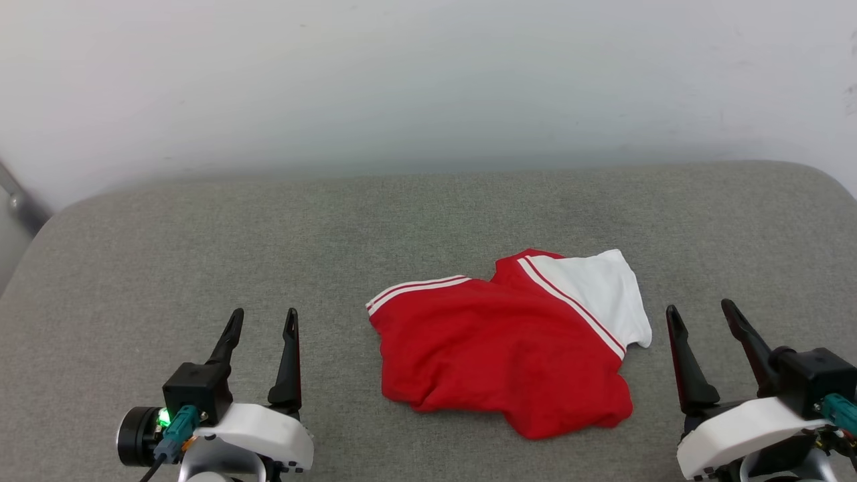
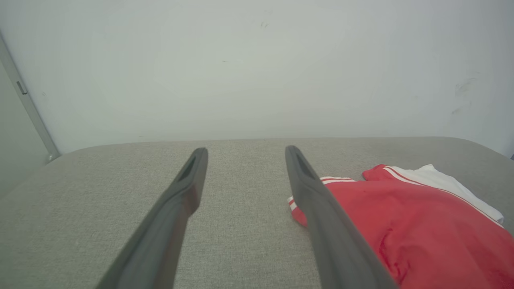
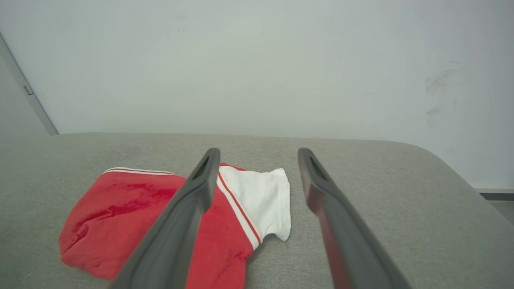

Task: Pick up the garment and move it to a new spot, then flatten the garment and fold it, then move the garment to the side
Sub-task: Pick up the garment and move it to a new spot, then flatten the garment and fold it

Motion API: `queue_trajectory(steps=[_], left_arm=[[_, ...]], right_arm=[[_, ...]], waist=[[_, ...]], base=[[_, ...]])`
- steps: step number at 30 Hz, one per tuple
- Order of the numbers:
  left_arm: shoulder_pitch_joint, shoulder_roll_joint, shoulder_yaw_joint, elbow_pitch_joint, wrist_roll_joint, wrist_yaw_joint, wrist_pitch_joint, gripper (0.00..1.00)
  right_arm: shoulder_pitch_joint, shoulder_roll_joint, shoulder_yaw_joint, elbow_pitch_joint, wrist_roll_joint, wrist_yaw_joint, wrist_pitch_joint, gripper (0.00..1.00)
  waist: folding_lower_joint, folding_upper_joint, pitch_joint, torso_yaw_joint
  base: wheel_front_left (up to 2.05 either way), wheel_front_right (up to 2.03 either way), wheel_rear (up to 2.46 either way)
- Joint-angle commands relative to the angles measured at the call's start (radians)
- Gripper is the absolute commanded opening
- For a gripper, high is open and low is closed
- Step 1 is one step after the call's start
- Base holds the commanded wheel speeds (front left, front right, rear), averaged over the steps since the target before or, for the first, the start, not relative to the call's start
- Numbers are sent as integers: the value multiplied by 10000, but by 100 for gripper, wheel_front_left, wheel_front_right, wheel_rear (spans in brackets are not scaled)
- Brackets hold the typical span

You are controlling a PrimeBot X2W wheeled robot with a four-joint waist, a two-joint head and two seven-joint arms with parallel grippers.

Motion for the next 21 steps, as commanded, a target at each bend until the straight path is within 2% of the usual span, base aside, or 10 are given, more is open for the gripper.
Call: queue_trajectory(steps=[1,6,10,15,21], left_arm=[[0,-24,35,-15,-17,50,-69,100],[-150,-72,30,-80,-88,55,-129,100],[-201,-124,-31,-156,-37,67,-270,100],[-363,-271,-187,-245,24,118,-368,100],[-829,-518,-410,-275,174,103,-531,100]], right_arm=[[21,20,-79,21,53,-5,2,100],[-31,14,-1121,458,56,-6,295,100],[-379,15,-2061,1282,287,-5,1029,100],[-1601,-283,-2990,2710,848,-5,2669,100],[-3418,-854,-3077,4321,1411,-3,4997,100]], waist=[[0,0,5,-9],[0,0,85,56],[0,0,229,270],[0,0,710,596],[0,0,1545,1144]], base=[[0,0,0],[0,0,0],[0,0,0],[0,0,0],[0,0,0]])
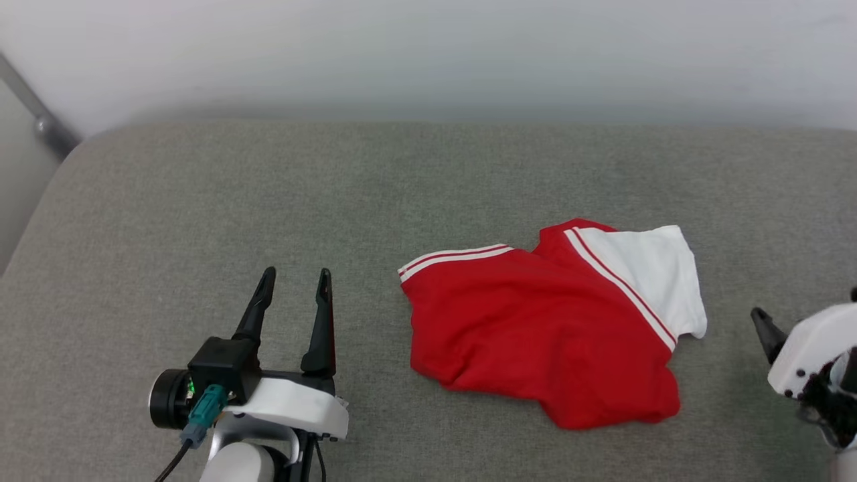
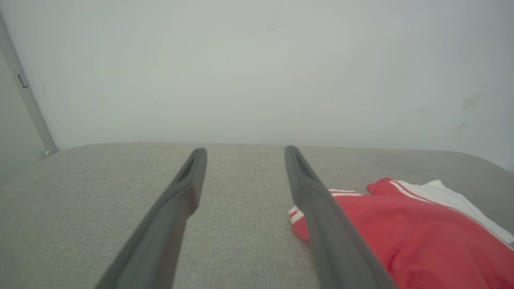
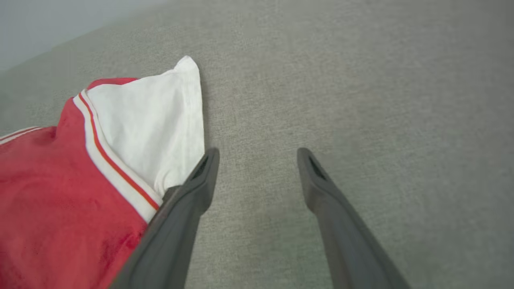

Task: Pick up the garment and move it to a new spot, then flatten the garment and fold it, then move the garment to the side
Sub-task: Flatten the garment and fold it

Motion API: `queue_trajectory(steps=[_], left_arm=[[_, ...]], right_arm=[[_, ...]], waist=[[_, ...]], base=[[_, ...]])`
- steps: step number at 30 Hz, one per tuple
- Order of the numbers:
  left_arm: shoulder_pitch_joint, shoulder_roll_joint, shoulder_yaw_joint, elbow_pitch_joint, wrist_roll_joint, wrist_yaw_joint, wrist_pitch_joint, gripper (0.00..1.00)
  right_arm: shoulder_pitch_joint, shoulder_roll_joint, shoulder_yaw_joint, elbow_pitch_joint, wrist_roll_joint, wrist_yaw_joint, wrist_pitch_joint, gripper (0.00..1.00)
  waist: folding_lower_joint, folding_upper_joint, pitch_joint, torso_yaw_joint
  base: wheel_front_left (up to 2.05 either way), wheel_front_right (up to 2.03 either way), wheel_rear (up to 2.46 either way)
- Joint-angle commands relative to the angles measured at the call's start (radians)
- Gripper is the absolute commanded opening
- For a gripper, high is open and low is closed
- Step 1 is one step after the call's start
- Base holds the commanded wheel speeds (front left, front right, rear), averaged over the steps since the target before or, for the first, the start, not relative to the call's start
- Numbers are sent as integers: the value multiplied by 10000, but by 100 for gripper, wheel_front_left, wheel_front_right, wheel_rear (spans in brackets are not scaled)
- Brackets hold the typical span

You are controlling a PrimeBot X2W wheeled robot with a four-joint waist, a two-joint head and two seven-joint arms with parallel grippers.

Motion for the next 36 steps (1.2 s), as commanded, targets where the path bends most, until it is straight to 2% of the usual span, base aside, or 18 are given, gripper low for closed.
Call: queue_trajectory(steps=[1,2,3,9,12,15,16,17,18,19,29,33,36], left_arm=[[-136,10,2,-28,55,1,-53,100],[-311,-117,-85,-9,94,-7,-124,100],[-311,-117,-85,-9,94,-7,-124,100],[-757,-305,-192,143,160,-83,-239,100],[-912,-396,-213,244,185,-123,-291,100],[-1009,-455,-219,338,205,-155,-317,100],[-1024,-470,-208,357,204,-161,-322,100],[-1032,-469,-193,380,207,-163,-333,100],[-1024,-469,-161,403,204,-158,-340,100],[-1003,-461,-131,424,199,-148,-349,100],[-647,-143,63,487,185,-106,-331,100],[-516,-26,140,413,138,-21,-222,100],[-381,71,154,333,79,7,-119,100]], right_arm=[[-294,-101,66,74,109,-3,209,100],[-767,-309,408,472,371,-3,1091,100],[-767,-309,408,472,371,-3,1091,100],[-1823,-1045,1276,1193,864,-5,2954,100],[-2000,-1201,1371,1723,933,-3,3612,100],[-1852,-1078,1434,2235,986,-5,4065,100],[-1814,-1041,1475,2328,1008,-5,4149,93],[-1804,-1003,1548,2372,1039,-5,4193,40],[-1805,-982,1669,2331,1094,-5,4163,9],[-1822,-970,1762,2265,1164,-3,4109,0],[-2386,-1844,2908,-166,1145,-5,2734,0],[-1781,-2167,2472,-1454,1100,-5,2553,0],[-1083,-2244,1499,-2286,908,-5,2528,0]], waist=[[-1,-1,401,323],[-1,-1,644,502],[-1,-1,644,502],[-1,-1,1311,883],[-1,-1,1515,988],[-1,-1,1607,1041],[-1,-1,1628,1041],[-1,-1,1638,1032],[-1,-1,1629,1000],[-1,-1,1594,952],[-1,-1,872,-18],[-1,-1,568,-457],[-1,-1,430,-713]], base=[[0,0,0],[0,0,0],[0,0,0],[0,0,0],[0,0,0],[0,0,0],[0,0,0],[0,0,0],[0,0,0],[0,0,0],[0,0,0],[0,0,0],[0,0,0]])
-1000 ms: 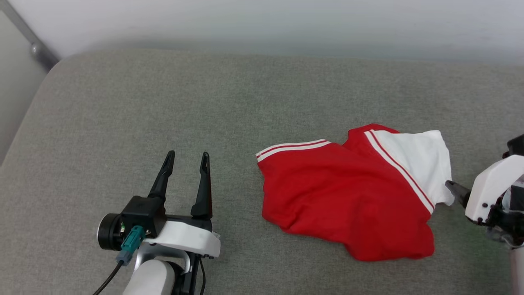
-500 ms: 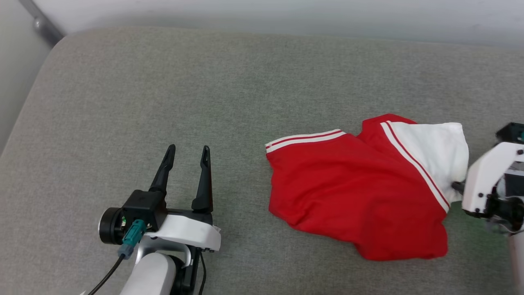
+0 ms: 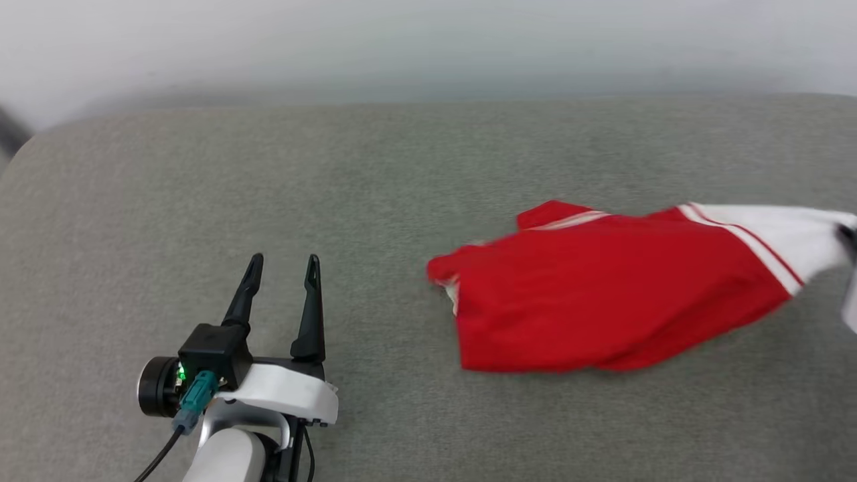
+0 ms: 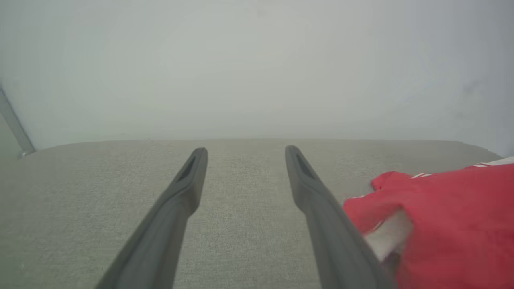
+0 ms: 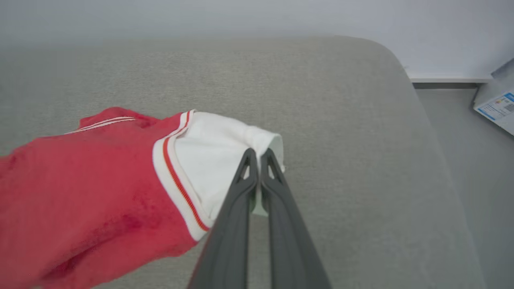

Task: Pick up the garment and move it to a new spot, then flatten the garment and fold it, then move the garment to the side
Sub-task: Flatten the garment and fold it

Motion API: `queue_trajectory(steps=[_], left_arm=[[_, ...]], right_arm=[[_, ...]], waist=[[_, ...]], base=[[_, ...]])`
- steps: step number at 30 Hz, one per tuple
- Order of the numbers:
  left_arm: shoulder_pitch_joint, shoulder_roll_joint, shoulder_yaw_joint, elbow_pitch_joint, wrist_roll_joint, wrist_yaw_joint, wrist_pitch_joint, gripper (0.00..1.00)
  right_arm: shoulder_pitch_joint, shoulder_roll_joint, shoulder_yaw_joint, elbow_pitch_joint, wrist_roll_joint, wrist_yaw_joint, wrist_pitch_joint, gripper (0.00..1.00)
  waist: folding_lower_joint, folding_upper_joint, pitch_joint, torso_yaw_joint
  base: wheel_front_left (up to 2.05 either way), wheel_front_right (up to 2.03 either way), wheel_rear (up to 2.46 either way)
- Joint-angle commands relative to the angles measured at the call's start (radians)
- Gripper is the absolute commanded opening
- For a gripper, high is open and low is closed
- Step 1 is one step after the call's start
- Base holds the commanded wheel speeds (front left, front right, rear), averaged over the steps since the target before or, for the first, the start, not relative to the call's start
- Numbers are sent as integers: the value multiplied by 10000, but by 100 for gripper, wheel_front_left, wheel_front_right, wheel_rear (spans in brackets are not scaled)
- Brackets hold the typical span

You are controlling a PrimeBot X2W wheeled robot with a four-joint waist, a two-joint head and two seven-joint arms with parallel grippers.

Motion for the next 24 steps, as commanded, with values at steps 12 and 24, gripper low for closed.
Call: queue_trajectory(steps=[12,24], left_arm=[[434,278,35,-289,-161,159,424,100],[935,490,116,-282,-334,325,685,100]], right_arm=[[3932,1793,-4139,827,-569,-7,-741,14],[3485,1901,-3244,710,-698,-7,-5731,100]], waist=[[-1,0,-318,-485],[-1,0,-949,-464]], base=[[0,0,0],[0,0,0]])
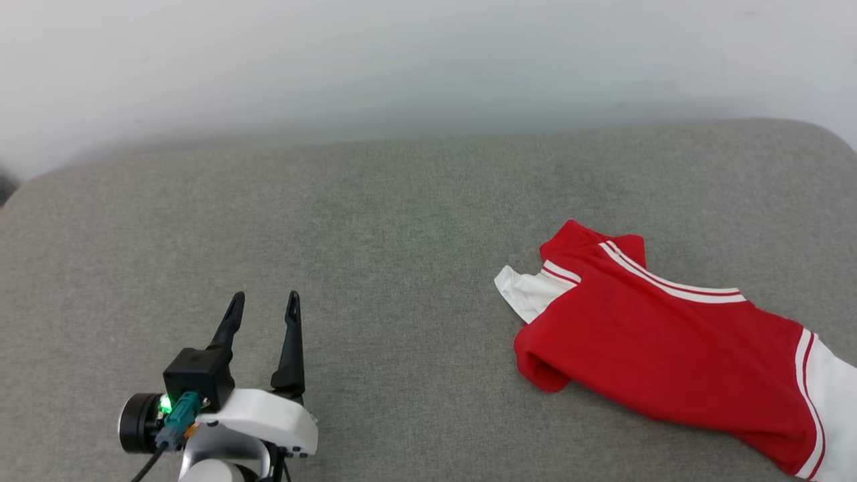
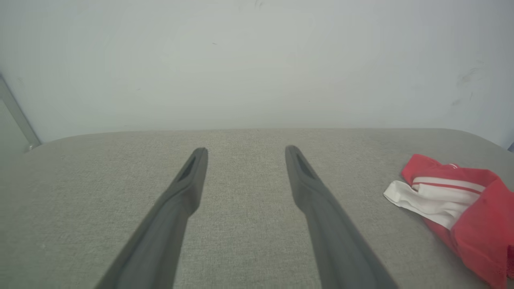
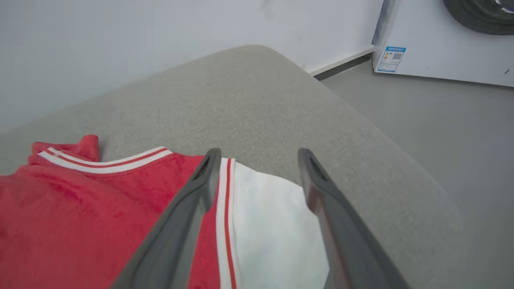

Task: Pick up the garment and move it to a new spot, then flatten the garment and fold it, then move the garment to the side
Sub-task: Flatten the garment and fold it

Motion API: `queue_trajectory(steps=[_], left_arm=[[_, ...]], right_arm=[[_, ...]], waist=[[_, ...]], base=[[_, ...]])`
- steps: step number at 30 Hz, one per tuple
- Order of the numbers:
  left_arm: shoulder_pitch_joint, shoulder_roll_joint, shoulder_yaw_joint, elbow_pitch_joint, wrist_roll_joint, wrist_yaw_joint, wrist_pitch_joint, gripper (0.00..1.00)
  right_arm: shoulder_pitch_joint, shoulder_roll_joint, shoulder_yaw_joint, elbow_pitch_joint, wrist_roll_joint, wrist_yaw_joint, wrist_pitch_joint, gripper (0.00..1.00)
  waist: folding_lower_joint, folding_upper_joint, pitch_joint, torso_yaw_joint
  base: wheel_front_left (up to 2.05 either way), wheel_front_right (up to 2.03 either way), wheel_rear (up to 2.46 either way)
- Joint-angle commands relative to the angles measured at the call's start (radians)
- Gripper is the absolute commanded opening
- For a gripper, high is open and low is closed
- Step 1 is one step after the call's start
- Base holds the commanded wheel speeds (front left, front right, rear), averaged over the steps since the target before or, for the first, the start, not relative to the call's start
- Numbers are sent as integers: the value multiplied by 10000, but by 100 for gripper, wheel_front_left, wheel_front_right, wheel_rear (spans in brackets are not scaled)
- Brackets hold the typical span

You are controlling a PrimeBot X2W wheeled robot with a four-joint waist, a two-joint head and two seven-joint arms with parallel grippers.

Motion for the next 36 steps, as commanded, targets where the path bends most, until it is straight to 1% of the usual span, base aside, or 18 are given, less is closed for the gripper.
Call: queue_trajectory(steps=[1,4,8,11,15,20,24,27,31,36], left_arm=[[181,44,8,20,-30,70,30,100],[375,107,18,31,-71,91,104,100],[566,208,27,59,-155,87,189,100],[664,279,38,14,-148,139,273,100],[722,322,26,-33,-162,195,385,100],[736,344,-50,-85,-156,259,538,100],[636,335,-136,-86,-144,239,632,100],[384,274,-339,-84,-68,142,748,100],[-304,102,-946,75,113,-217,1085,100],[-1799,-385,-1700,632,215,-831,1655,100]], right_arm=[[-38,-105,292,-153,-85,-5,-446,100],[133,-430,1313,-487,-92,-5,-1245,100],[336,-652,2748,-958,-24,-5,-1870,100],[524,-572,3478,-1410,-61,-7,-2114,100],[866,-308,4145,-2013,-254,-7,-2089,100],[1348,182,4648,-2796,-556,-7,-1912,100],[1465,299,4799,-3115,-653,-7,-1767,100],[1494,373,4844,-3308,-677,-7,-1651,100],[1349,400,4806,-3490,-685,-7,-1517,100],[1054,442,4807,-3639,-652,-7,-1427,100]], waist=[[1,-1,-219,61],[1,-1,-486,115],[1,-1,-754,166],[1,-1,-835,185],[1,-1,-912,179],[1,-1,-899,81],[1,-1,-842,-23],[1,-1,-748,-115],[1,-1,-498,-224],[1,-1,-51,-489]], base=[[0,0,0],[0,0,0],[0,0,0],[0,0,0],[0,0,0],[0,0,0],[0,0,0],[0,0,0],[0,0,0],[0,0,0]])
